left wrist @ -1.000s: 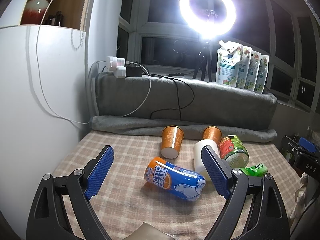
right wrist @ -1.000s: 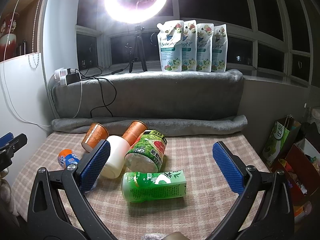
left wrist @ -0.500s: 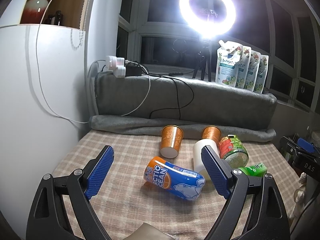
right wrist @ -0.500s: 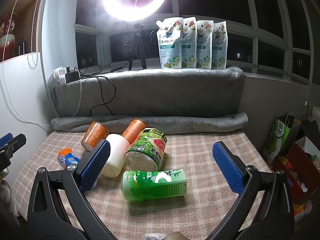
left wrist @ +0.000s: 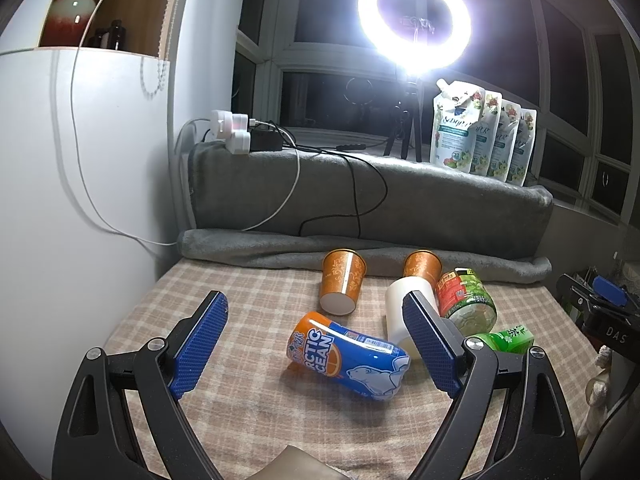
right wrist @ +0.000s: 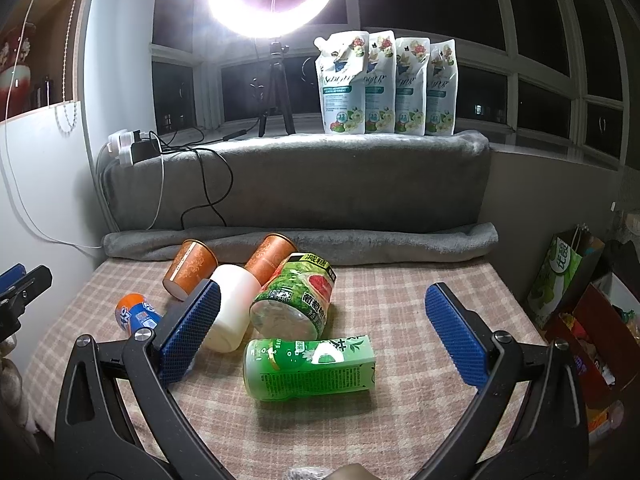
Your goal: Flip cup upright
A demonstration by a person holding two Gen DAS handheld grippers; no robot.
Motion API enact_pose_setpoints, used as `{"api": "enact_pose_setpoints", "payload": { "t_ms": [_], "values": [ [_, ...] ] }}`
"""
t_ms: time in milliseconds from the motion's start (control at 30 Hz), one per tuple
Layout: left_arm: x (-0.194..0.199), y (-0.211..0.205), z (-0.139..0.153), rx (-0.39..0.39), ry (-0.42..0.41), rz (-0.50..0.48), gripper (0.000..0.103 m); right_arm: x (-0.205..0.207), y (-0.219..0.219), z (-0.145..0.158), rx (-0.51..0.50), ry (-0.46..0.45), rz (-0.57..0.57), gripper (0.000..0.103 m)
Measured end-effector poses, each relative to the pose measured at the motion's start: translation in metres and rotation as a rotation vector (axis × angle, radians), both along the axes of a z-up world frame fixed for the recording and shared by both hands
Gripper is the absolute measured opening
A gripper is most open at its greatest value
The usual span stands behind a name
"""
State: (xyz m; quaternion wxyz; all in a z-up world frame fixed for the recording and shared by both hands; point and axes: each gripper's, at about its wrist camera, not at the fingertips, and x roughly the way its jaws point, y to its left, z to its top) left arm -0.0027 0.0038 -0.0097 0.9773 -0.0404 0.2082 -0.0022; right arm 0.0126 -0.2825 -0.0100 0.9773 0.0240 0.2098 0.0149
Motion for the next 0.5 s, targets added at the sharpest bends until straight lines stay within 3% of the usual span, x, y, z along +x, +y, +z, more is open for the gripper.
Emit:
{"api": "enact_pose_setpoints", "payload": {
  "t_ms": [500],
  "values": [
    [-0.0010,-0.0015,-0.0021,-0.003,0.004,0.001,0.089,0.0034,-0.0013,-0.0027,-0.003,0.014,0.003,0.103]
  ]
}}
